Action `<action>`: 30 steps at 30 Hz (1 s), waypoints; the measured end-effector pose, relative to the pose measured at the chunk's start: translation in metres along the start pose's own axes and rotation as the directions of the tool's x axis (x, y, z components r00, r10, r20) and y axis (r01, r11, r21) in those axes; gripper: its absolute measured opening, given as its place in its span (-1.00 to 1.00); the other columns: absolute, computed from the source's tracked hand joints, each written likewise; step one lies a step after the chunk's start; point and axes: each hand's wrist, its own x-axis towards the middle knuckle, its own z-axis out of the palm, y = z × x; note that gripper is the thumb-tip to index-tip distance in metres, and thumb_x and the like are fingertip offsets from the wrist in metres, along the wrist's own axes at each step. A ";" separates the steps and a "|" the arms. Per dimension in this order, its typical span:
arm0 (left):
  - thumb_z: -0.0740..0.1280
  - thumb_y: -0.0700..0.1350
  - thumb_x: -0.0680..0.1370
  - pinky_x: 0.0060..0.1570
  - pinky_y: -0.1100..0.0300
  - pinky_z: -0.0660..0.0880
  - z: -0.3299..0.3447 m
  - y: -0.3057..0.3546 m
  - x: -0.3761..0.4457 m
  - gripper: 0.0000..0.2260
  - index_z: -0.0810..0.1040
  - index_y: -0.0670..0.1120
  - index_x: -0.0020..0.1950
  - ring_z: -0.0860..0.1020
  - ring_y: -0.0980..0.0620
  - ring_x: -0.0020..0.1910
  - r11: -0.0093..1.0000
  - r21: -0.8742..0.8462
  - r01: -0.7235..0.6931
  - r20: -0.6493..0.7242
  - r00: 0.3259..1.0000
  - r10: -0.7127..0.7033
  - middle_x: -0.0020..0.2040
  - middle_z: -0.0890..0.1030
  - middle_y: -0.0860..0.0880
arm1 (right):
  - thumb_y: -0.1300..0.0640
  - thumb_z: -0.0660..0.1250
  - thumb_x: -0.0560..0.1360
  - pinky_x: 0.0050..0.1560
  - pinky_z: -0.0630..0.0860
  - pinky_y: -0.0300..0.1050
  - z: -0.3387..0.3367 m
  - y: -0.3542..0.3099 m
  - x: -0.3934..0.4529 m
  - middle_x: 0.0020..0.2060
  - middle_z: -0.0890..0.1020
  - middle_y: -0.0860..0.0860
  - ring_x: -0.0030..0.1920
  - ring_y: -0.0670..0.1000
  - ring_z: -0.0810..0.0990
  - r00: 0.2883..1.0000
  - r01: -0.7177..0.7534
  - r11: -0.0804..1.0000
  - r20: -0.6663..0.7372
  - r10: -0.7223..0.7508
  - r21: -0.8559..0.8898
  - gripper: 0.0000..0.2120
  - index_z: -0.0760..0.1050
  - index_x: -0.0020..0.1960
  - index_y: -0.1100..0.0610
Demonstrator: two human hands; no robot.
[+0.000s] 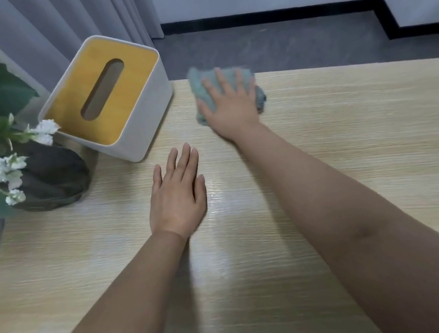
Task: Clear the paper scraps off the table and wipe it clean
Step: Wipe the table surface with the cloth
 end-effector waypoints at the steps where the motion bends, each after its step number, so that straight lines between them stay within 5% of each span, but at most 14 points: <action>1: -0.10 0.04 0.60 0.46 0.10 -0.20 0.000 0.000 0.000 -0.51 0.06 0.03 0.54 -0.12 0.16 0.51 1.000 -0.002 0.001 -0.005 1.000 -0.001 0.54 0.01 0.14 | -0.22 -0.14 0.59 0.43 -0.29 0.25 0.001 -0.010 -0.001 0.54 -0.05 -0.04 0.51 0.20 -0.16 0.997 0.079 0.997 0.011 -0.079 -0.003 -0.47 -0.03 0.52 -0.12; 6: -0.09 0.04 0.60 0.47 0.10 -0.17 0.000 0.000 0.000 -0.51 0.09 0.02 0.53 -0.08 0.15 0.52 1.000 -0.011 0.002 -0.018 1.000 -0.003 0.54 0.04 0.13 | -0.21 -0.15 0.60 0.46 -0.26 0.18 -0.002 0.012 -0.007 0.54 -0.07 -0.09 0.52 0.12 -0.15 0.993 0.110 0.994 0.036 -0.110 0.003 -0.51 -0.05 0.51 -0.18; 12: -0.10 0.04 0.59 0.47 0.11 -0.19 0.001 -0.001 0.000 -0.51 0.09 0.02 0.53 -0.08 0.15 0.52 1.000 -0.018 0.000 -0.029 1.000 -0.001 0.54 0.04 0.13 | -0.19 -0.15 0.61 0.47 -0.24 0.21 -0.012 0.113 -0.043 0.54 -0.06 -0.05 0.52 0.16 -0.14 0.943 -0.326 0.943 -0.044 0.329 0.060 -0.50 -0.05 0.52 -0.13; 15: -0.07 0.01 0.62 0.48 0.09 -0.17 0.002 -0.002 0.000 -0.54 0.10 0.02 0.53 -0.07 0.14 0.52 1.000 -0.015 -0.002 -0.041 0.999 0.001 0.54 0.06 0.12 | -0.16 -0.16 0.61 0.44 -0.26 0.28 -0.015 0.108 -0.043 0.54 -0.07 -0.03 0.51 0.21 -0.15 0.897 -0.435 0.897 -0.044 0.439 0.072 -0.50 -0.06 0.53 -0.11; 19: -0.06 0.00 0.62 0.48 0.07 -0.14 0.002 -0.002 -0.001 -0.54 0.11 0.00 0.53 -0.04 0.12 0.52 1.000 -0.008 -0.004 -0.050 0.999 0.004 0.54 0.07 0.10 | -0.13 -0.12 0.62 0.42 -0.26 0.29 0.000 0.034 -0.041 0.54 -0.05 -0.05 0.51 0.21 -0.13 0.994 -0.111 0.992 -0.015 0.112 0.054 -0.52 -0.04 0.52 -0.12; 22: -0.02 -0.02 0.63 0.48 0.10 -0.14 0.003 -0.002 0.000 -0.53 0.03 -0.04 0.55 -0.06 0.14 0.52 1.000 -0.004 0.014 -0.054 0.998 -0.014 0.55 0.02 0.07 | -0.17 -0.15 0.61 0.42 -0.30 0.27 0.008 -0.005 -0.050 0.54 -0.06 -0.08 0.52 0.18 -0.18 0.992 0.127 0.992 0.012 -0.127 0.006 -0.52 -0.04 0.52 -0.16; 30: 0.02 -0.02 0.63 0.48 0.11 -0.14 0.002 -0.002 0.000 -0.51 0.04 -0.06 0.55 -0.05 0.14 0.52 0.999 -0.031 0.010 -0.080 0.997 -0.012 0.55 0.03 0.05 | -0.20 -0.16 0.60 0.46 -0.32 0.18 0.014 0.019 -0.119 0.53 -0.08 -0.11 0.52 0.10 -0.23 0.981 0.188 0.982 0.044 -0.189 0.030 -0.52 -0.09 0.51 -0.20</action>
